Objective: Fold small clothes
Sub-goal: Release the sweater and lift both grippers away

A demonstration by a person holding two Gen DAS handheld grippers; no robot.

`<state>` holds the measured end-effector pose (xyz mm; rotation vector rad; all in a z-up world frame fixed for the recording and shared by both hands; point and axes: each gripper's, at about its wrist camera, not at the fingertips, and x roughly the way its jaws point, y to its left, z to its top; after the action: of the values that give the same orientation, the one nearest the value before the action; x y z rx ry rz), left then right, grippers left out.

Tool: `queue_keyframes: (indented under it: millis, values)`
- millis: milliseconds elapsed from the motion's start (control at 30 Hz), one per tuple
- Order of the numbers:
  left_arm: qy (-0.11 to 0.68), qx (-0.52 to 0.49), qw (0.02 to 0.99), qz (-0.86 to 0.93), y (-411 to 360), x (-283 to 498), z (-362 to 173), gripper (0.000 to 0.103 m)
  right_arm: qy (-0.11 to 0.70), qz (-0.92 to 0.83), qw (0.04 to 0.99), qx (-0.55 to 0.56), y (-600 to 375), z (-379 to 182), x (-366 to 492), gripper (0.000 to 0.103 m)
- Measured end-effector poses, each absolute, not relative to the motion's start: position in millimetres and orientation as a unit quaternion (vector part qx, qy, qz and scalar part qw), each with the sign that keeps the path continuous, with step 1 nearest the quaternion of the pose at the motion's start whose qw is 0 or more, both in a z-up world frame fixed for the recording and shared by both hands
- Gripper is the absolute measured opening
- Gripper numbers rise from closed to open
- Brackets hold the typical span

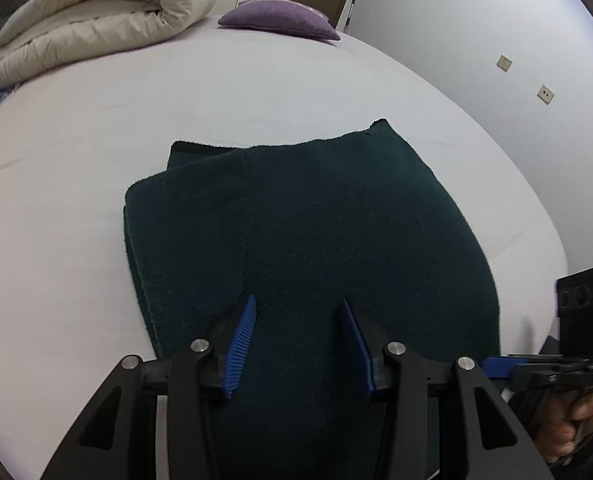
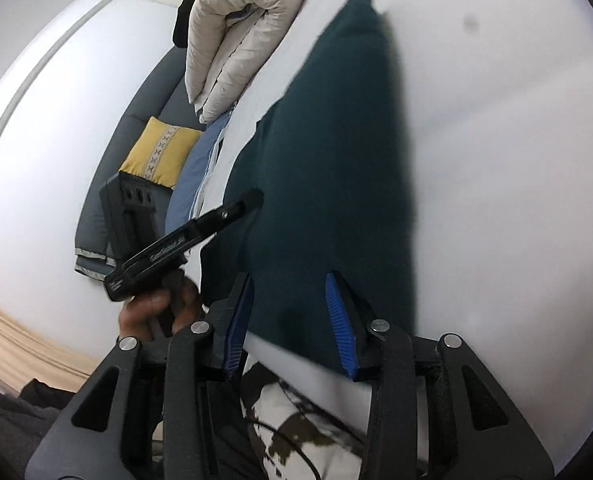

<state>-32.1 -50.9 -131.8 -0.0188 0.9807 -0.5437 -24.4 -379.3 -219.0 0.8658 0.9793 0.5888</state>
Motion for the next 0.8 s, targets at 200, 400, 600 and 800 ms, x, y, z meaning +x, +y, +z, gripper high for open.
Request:
queue_keyframes:
  millis: [200, 400, 600, 800]
  values:
    - [0.459, -0.004, 0.852, -0.253, -50.7, -34.7, -128.4, 0.048, 0.457, 0.229, 0.779, 0.363, -387.4, -201.1, -43.8, 0.037]
    - [0.43, 0.021, 0.875, -0.222, -49.8, -52.6, -104.9, 0.053, 0.43, 0.162, 0.854, 0.243, -373.3, -143.3, -49.0, 0.044]
    - [0.301, 0.052, 0.94, -0.153, -31.1, -94.2, -42.1, 0.101, 0.351, 0.096, 0.925, 0.107, -342.2, -72.9, -58.7, 0.058]
    - [0.158, 0.065, 0.983, -0.06, -11.6, -148.9, 29.2, 0.103, 0.196, 0.042, 0.977, 0.076, -328.8, -5.1, -89.1, 0.101]
